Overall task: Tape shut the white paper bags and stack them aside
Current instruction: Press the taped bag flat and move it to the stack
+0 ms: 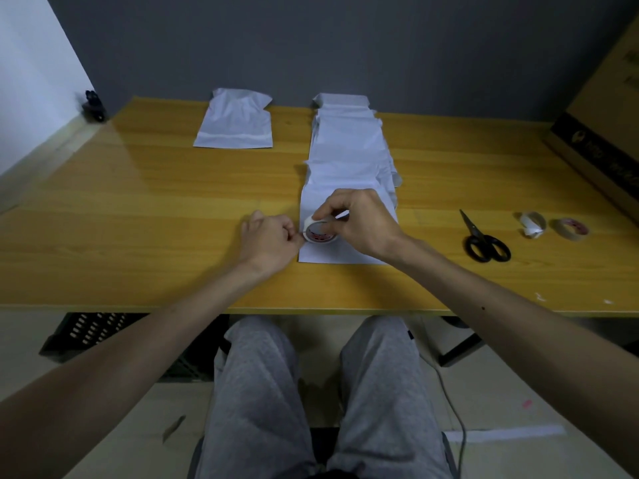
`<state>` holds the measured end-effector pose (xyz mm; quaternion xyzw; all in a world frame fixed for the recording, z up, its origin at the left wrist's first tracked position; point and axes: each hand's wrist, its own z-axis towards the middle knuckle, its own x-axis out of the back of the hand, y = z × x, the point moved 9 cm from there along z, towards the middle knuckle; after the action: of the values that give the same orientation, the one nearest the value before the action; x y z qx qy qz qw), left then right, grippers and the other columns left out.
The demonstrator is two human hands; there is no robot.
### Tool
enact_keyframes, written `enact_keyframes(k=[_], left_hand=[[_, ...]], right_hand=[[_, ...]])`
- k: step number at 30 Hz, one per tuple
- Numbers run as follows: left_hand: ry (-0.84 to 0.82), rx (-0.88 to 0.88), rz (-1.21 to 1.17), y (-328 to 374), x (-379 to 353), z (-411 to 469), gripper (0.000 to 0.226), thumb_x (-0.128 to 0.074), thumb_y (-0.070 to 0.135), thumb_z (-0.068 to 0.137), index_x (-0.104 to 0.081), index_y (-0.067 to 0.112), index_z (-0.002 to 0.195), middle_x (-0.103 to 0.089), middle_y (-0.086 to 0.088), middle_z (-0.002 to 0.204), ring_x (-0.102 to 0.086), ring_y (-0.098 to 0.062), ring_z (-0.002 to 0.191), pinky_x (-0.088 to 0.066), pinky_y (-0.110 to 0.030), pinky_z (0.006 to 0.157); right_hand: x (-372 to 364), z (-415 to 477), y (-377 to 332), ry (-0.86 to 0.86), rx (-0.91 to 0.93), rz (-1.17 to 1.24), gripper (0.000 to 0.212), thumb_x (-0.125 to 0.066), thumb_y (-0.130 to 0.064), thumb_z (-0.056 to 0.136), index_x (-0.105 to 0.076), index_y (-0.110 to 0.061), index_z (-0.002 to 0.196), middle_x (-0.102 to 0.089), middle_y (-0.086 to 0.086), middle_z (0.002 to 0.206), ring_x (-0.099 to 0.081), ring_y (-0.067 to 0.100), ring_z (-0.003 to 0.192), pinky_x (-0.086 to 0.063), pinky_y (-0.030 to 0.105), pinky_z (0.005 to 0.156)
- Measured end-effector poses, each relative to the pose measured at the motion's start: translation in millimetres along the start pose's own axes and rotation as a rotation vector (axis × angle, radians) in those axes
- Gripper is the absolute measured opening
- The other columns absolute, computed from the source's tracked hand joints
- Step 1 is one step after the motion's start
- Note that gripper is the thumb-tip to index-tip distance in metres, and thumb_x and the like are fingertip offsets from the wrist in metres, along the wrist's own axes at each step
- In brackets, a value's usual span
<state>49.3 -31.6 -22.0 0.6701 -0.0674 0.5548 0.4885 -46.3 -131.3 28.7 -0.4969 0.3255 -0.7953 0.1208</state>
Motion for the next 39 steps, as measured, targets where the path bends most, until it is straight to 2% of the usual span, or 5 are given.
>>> enact_keyframes(k=[7, 11, 18, 27, 39], left_hand=[[0.051, 0.062, -0.280, -11, 9, 1, 0.009, -0.070, 0.015, 0.083, -0.063, 0.020, 0.084, -0.052, 0.006, 0.062, -0.049, -0.013, 0.067, -0.036, -0.025, 0.069], [0.092, -0.196, -0.085, -1, 19, -18, 0.014, -0.064, 0.016, 0.090, -0.075, 0.014, 0.099, -0.064, -0.002, 0.098, -0.052, -0.016, 0.097, -0.033, -0.019, 0.087], [-0.119, -0.476, 0.143, 19, 2, -40, 0.045, -0.037, 0.038, 0.101, -0.055, 0.013, 0.134, -0.052, 0.002, 0.142, -0.032, -0.015, 0.141, -0.022, -0.025, 0.115], [-0.205, -0.516, 0.444, 12, -13, -46, 0.089, 0.011, 0.069, 0.085, -0.022, 0.023, 0.152, -0.020, 0.008, 0.159, -0.006, -0.005, 0.147, -0.001, -0.024, 0.116], [-0.351, -0.534, 0.531, 7, -14, -40, 0.086, 0.014, 0.064, 0.080, -0.010, 0.028, 0.154, -0.012, 0.010, 0.160, -0.001, -0.002, 0.146, 0.004, -0.029, 0.117]], right_hand=[[-3, -5, 2, -0.024, -0.033, 0.062, 0.014, -0.072, -0.003, 0.082, -0.074, -0.012, 0.092, -0.066, -0.010, 0.087, -0.063, 0.007, 0.077, -0.049, 0.012, 0.072], [-3, -8, 7, -0.010, -0.069, 0.118, 0.019, -0.071, -0.002, 0.082, -0.073, -0.018, 0.091, -0.067, -0.011, 0.086, -0.066, 0.008, 0.081, -0.051, 0.015, 0.072], [-4, -9, 5, -0.010, -0.059, 0.102, 0.018, -0.070, -0.004, 0.083, -0.073, -0.016, 0.095, -0.070, -0.005, 0.091, -0.066, 0.010, 0.085, -0.052, 0.018, 0.076], [-4, -9, 6, 0.020, -0.066, 0.111, 0.017, -0.071, -0.003, 0.082, -0.071, -0.015, 0.094, -0.069, -0.004, 0.089, -0.065, 0.012, 0.083, -0.050, 0.015, 0.074], [-9, -9, 7, -0.025, -0.045, 0.129, 0.025, -0.070, 0.000, 0.080, -0.069, -0.015, 0.100, -0.068, -0.006, 0.095, -0.064, 0.009, 0.088, -0.051, 0.018, 0.080]])
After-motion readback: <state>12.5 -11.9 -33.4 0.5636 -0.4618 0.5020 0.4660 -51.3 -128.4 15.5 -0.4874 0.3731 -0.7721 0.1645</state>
